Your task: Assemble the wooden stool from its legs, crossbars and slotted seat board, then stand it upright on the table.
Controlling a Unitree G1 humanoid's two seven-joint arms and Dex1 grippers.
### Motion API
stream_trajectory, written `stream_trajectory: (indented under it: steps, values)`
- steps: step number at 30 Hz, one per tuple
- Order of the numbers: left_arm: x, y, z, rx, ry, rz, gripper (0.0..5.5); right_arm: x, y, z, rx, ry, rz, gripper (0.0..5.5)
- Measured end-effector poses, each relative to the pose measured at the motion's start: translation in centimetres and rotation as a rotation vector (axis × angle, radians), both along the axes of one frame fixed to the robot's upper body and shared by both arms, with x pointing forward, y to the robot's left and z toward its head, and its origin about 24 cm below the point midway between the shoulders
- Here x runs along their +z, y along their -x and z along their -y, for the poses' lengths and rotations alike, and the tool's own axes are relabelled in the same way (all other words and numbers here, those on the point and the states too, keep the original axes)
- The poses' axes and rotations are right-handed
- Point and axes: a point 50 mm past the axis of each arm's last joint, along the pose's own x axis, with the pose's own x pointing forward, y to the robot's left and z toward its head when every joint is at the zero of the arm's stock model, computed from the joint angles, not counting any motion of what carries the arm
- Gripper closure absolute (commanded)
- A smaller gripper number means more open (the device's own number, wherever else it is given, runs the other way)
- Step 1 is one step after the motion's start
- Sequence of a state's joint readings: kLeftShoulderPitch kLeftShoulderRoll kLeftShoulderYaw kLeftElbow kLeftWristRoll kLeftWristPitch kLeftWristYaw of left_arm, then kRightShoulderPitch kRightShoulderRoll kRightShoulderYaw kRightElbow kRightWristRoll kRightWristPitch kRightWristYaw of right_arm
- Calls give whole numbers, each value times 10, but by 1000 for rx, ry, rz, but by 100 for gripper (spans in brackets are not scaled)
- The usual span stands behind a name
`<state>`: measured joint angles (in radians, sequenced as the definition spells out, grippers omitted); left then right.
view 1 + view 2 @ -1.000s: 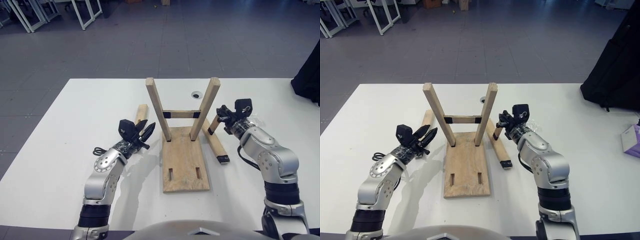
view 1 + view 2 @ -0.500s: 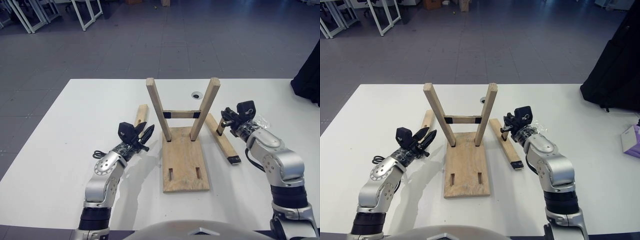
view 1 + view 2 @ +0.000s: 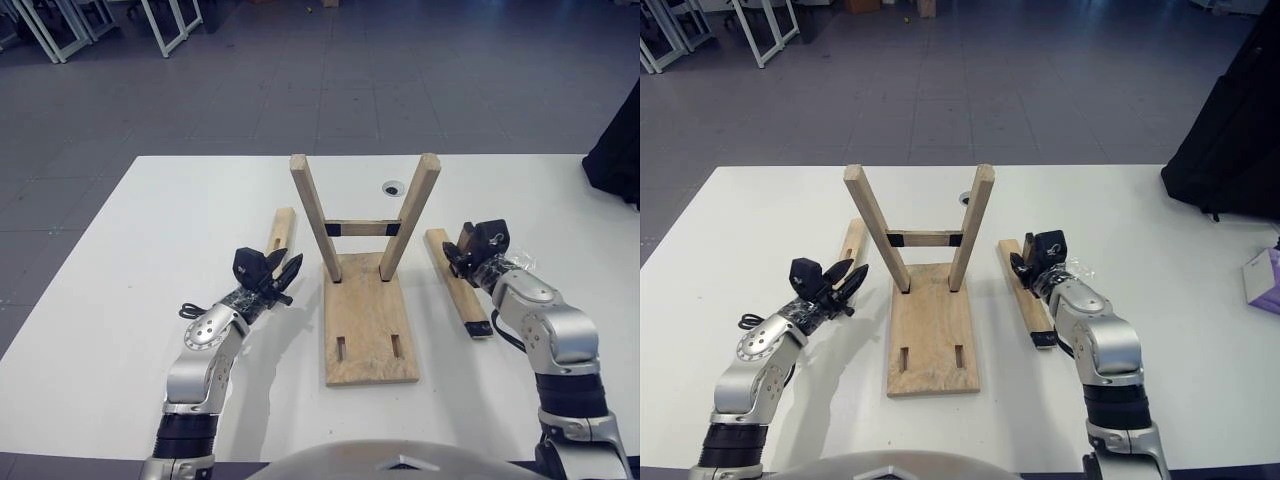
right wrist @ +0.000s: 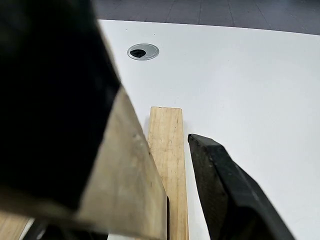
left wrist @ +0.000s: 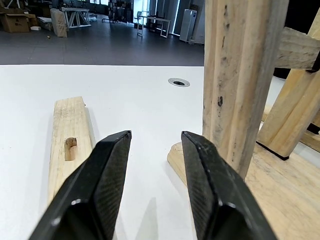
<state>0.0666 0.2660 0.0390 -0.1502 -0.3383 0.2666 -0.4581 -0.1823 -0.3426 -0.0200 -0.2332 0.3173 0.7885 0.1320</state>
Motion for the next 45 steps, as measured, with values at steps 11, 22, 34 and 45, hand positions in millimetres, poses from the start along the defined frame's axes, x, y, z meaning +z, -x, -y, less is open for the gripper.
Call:
stream_trajectory:
  steps: [11,22,34,45]
  values:
    - [0,0,0,1,-9,0,367,7,0,-4,13,-12,32,292]
    - [-1,1,-1,6,-11,-3,367,71,-16,-2,14,-71,251,292]
    - [-8,1,-1,7,-26,-28,367,126,-35,-21,64,-59,460,292]
    - [-11,0,1,-17,-28,-41,367,43,-33,-13,7,-63,355,292]
